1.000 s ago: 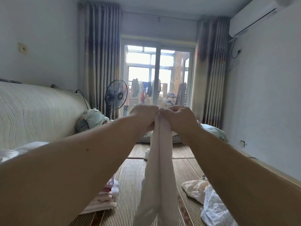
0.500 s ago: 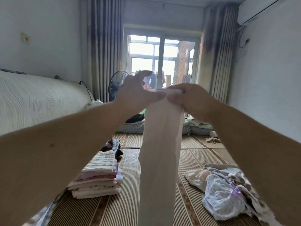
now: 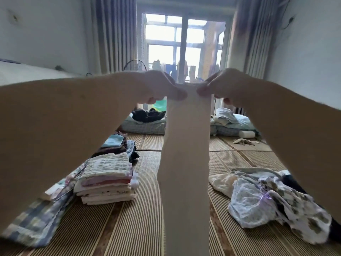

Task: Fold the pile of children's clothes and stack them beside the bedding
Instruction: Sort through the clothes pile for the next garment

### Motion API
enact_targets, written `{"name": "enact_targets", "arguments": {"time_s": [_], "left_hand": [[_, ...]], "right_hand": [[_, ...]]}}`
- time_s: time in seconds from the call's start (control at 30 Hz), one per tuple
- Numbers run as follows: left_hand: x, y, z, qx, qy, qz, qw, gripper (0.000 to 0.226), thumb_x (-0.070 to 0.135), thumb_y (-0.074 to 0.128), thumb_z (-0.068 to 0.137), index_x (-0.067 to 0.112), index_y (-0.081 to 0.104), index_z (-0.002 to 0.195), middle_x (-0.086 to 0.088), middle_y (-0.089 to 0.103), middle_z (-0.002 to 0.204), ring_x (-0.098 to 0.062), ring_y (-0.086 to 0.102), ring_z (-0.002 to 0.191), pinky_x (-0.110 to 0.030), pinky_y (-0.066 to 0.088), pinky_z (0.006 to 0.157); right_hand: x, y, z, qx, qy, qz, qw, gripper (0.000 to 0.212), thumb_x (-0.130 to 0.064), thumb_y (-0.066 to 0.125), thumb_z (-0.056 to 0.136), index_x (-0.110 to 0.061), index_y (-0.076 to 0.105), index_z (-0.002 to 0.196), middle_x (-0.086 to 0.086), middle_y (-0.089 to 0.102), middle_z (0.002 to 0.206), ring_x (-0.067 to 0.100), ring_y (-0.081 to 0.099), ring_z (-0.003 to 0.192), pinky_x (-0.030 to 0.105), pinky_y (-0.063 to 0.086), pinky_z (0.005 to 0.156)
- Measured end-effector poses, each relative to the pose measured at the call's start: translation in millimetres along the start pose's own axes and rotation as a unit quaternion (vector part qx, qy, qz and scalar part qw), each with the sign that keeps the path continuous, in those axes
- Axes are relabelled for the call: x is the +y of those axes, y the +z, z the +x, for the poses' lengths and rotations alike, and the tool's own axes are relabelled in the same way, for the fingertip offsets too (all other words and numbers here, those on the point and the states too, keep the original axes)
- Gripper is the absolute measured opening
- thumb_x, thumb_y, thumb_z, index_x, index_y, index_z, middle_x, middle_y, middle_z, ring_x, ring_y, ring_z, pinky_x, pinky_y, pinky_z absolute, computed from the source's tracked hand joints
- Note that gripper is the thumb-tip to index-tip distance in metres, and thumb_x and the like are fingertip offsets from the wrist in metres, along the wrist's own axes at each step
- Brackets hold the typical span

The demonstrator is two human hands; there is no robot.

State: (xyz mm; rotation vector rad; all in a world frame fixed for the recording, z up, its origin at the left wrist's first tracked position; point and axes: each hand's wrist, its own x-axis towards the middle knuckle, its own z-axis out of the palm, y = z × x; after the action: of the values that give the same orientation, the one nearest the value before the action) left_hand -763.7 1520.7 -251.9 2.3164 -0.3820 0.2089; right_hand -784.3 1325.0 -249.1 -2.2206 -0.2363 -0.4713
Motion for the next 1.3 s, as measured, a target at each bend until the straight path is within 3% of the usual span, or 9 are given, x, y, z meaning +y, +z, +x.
{"name": "enact_targets", "arguments": {"time_s": [0.13, 0.2, 0.3, 0.53, 0.7, 0.83, 1.03, 1.2, 1.3], "left_hand": [[-11, 30, 38, 0.011, -0.042, 0.017, 0.999, 0.033, 0.030, 0.074, 0.084, 0.003, 0.064, 0.101, -0.006, 0.065, 0.067, -0.020, 0.059, 0.051, -0.028, 0.048, 0.050], [-17, 45, 60, 0.035, -0.037, 0.002, 0.999, 0.033, 0.029, 0.074, 0.083, 0.008, 0.063, 0.105, -0.011, 0.073, 0.088, -0.024, 0.071, 0.081, -0.036, 0.057, 0.077], [-21, 57, 90, 0.115, 0.036, 0.022, 0.992, 0.030, 0.025, 0.073, 0.084, 0.009, 0.060, 0.106, -0.006, 0.068, 0.100, -0.019, 0.065, 0.087, -0.031, 0.055, 0.080], [-39, 70, 116, 0.214, 0.129, 0.063, 0.966, 0.029, 0.035, 0.072, 0.081, 0.023, 0.059, 0.104, 0.006, 0.057, 0.106, -0.011, 0.054, 0.096, -0.013, 0.034, 0.066], [-81, 112, 70, 0.154, 0.117, 0.087, 0.977, 0.031, 0.033, 0.076, 0.078, 0.023, 0.060, 0.103, 0.009, 0.061, 0.097, -0.010, 0.059, 0.087, -0.017, 0.044, 0.071], [-139, 177, -25, 0.024, 0.055, 0.010, 0.998, 0.037, 0.017, 0.082, 0.073, 0.034, 0.060, 0.099, 0.018, 0.061, 0.070, 0.004, 0.060, 0.064, -0.007, 0.043, 0.054], [-205, 254, -156, -0.129, 0.061, 0.118, 0.983, 0.010, 0.031, 0.070, 0.077, 0.025, 0.072, 0.085, 0.012, 0.069, 0.081, -0.002, 0.058, 0.078, -0.016, 0.042, 0.070], [-217, 257, -192, -0.218, 0.158, 0.095, 0.959, 0.014, 0.029, 0.063, 0.075, 0.023, 0.067, 0.086, 0.012, 0.068, 0.088, -0.002, 0.056, 0.095, -0.015, 0.042, 0.089], [-216, 252, -187, -0.264, 0.090, -0.015, 0.960, 0.005, 0.028, 0.054, 0.085, 0.026, 0.057, 0.086, 0.014, 0.063, 0.084, -0.001, 0.058, 0.082, -0.027, 0.050, 0.079]], "right_hand": [[31, 29, 39, -0.011, 0.054, 0.044, 0.998, 0.001, -0.011, 0.064, 0.090, -0.011, 0.063, 0.091, 0.006, 0.062, 0.073, 0.013, 0.057, 0.053, 0.020, 0.047, 0.042], [50, 39, 64, 0.004, 0.052, 0.053, 0.997, 0.008, -0.010, 0.061, 0.091, -0.008, 0.063, 0.099, 0.007, 0.066, 0.083, 0.019, 0.068, 0.070, 0.026, 0.056, 0.059], [72, 47, 97, 0.068, 0.002, 0.061, 0.996, 0.010, -0.009, 0.059, 0.090, -0.006, 0.061, 0.099, 0.013, 0.065, 0.102, 0.029, 0.065, 0.100, 0.037, 0.055, 0.088], [96, 53, 110, 0.150, -0.081, 0.045, 0.984, 0.014, -0.021, 0.056, 0.089, -0.016, 0.059, 0.101, 0.006, 0.065, 0.100, 0.019, 0.058, 0.085, 0.028, 0.045, 0.065], [128, 73, 43, 0.090, -0.074, 0.004, 0.993, 0.015, -0.016, 0.055, 0.092, -0.006, 0.065, 0.096, 0.012, 0.067, 0.089, 0.025, 0.061, 0.079, 0.032, 0.047, 0.065], [184, 114, -70, -0.036, 0.027, -0.016, 0.999, 0.010, -0.026, 0.062, 0.089, -0.017, 0.063, 0.093, 0.000, 0.065, 0.078, 0.013, 0.058, 0.067, 0.031, 0.047, 0.060], [239, 159, -218, -0.219, 0.174, -0.037, 0.960, 0.010, -0.032, 0.068, 0.073, -0.032, 0.060, 0.080, -0.010, 0.064, 0.072, -0.005, 0.056, 0.068, 0.012, 0.042, 0.066], [246, 155, -242, -0.308, 0.122, -0.033, 0.943, 0.025, -0.040, 0.063, 0.062, -0.019, 0.065, 0.076, -0.008, 0.065, 0.069, -0.004, 0.060, 0.068, 0.016, 0.045, 0.064], [247, 155, -234, -0.307, 0.114, 0.056, 0.943, 0.026, -0.033, 0.058, 0.057, -0.012, 0.058, 0.071, -0.002, 0.055, 0.062, 0.004, 0.049, 0.060, 0.030, 0.039, 0.060]]}}
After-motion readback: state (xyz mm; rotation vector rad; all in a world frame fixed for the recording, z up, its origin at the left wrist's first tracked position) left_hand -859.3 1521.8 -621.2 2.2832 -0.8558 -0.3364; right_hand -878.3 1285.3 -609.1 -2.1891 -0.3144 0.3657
